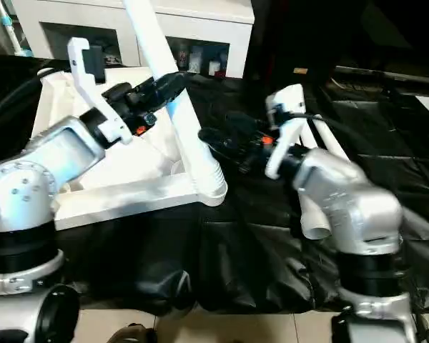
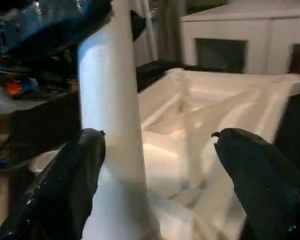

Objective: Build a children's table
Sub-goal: Pick table leg

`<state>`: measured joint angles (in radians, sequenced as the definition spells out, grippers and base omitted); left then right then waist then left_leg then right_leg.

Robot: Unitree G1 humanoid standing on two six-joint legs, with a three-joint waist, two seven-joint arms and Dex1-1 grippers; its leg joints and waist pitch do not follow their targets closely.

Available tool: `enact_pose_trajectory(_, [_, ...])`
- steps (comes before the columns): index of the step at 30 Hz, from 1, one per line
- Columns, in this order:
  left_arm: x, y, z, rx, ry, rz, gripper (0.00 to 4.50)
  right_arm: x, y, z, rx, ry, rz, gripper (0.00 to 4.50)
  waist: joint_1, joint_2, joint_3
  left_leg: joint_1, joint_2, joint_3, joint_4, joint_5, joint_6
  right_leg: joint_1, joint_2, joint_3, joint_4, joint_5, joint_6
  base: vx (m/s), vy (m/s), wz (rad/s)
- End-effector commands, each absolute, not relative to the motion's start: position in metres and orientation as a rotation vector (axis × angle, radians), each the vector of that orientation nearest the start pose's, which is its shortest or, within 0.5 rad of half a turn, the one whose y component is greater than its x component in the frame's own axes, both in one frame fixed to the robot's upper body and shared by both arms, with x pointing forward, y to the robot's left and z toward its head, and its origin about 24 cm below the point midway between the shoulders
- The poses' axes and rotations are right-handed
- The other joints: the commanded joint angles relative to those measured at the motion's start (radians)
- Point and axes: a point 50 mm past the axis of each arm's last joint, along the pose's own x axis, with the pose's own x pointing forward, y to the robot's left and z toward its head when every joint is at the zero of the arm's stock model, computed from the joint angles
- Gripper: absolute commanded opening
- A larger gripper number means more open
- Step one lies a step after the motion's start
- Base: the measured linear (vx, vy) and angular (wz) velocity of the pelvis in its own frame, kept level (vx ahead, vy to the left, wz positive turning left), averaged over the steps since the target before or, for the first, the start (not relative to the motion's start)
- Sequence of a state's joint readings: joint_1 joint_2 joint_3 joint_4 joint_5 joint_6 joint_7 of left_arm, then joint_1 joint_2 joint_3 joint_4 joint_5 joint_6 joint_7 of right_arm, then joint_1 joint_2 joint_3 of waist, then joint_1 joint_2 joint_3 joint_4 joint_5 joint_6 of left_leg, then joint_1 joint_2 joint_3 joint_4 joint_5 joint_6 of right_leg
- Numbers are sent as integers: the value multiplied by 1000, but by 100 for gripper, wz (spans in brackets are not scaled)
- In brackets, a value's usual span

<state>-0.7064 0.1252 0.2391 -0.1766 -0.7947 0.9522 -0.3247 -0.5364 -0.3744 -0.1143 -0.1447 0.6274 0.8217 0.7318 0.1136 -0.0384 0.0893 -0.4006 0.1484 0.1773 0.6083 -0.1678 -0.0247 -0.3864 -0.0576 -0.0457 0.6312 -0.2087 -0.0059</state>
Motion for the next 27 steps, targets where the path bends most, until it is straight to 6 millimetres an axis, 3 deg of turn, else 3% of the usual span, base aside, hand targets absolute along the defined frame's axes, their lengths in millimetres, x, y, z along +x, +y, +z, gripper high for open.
enact_pose_trajectory(1, [307,101,226,-458,-17,-956,185,296,-147,184,255,80,1050,390,3,6,-82,31,78,-32,-66,-88,31,45,-94,48,-63,-26,-234,0,0,0])
enact_pose_trajectory(2, [304,99,224,-413,-4,-1007,185,291,-145,182,265,114,1122,390,4,6,-81,33,77,-32,-67,-93,33,46,-94,48,-66,-42,-232,0,0,0])
enact_pose_trajectory(11, [293,86,222,-157,-15,-1194,184,282,-135,168,147,244,1238,390,7,5,-80,33,80,-32,-72,-111,0,43,-97,50,-67,-84,-207,0,0,0])
enact_pose_trajectory(15, [290,80,224,-118,-27,-1256,184,281,-132,164,108,283,1256,390,6,3,-81,32,80,-30,-70,-101,-4,44,-98,50,-63,-58,-227,0,0,0])
enact_pose_trajectory(27, [282,74,223,-78,-48,-1377,184,276,-127,162,84,311,1351,390,6,-2,-82,32,81,-29,-67,-97,7,45,-99,49,-60,-59,-239,0,0,0])
